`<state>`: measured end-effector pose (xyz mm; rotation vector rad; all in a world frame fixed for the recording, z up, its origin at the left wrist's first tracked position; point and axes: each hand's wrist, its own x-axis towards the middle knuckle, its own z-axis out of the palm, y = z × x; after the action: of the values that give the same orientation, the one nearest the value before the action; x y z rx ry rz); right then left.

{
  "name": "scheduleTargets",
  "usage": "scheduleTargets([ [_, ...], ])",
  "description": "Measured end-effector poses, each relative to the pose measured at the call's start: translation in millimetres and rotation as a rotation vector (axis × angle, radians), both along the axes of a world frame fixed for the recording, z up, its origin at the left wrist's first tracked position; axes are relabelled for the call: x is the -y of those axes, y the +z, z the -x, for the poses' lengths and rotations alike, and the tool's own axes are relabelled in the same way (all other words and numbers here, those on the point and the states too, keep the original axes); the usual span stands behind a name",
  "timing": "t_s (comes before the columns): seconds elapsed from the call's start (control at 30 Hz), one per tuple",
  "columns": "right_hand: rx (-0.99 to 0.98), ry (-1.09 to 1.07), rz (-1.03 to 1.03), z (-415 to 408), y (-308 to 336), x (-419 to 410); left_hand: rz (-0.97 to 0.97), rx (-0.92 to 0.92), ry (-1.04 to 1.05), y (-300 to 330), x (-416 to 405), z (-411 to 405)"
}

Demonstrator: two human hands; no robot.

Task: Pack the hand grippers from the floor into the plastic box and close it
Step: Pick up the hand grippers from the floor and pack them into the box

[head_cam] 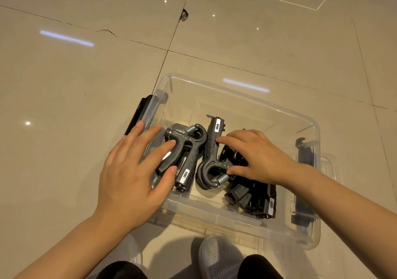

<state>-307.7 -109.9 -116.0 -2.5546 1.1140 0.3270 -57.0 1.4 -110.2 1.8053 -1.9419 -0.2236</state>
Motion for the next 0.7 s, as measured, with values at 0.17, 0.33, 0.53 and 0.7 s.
scheduleTargets([
  [0.17, 0.02, -0.092, -0.014, 5.0, 6.7, -3.2, -0.006, -0.003, -0.006, 0.9, -0.2, 0.3],
  [0.33, -0.162, -0.353, -0.107, 26.9, 20.5, -6.1, -0.011, -0.002, -0.006, 1.7, 0.1, -0.4],
  [0.53, -0.301, -0.275, -0.213, 25.1, 16.5, -18.3, -0.004, -0.001, -0.002, 2.0, 0.6, 0.5],
  [0.7, -0.283, -0.274, -0.275, 26.8, 18.1, -15.7, -0.013, 0.004, 0.007, 2.9, 0.5, 1.8],
])
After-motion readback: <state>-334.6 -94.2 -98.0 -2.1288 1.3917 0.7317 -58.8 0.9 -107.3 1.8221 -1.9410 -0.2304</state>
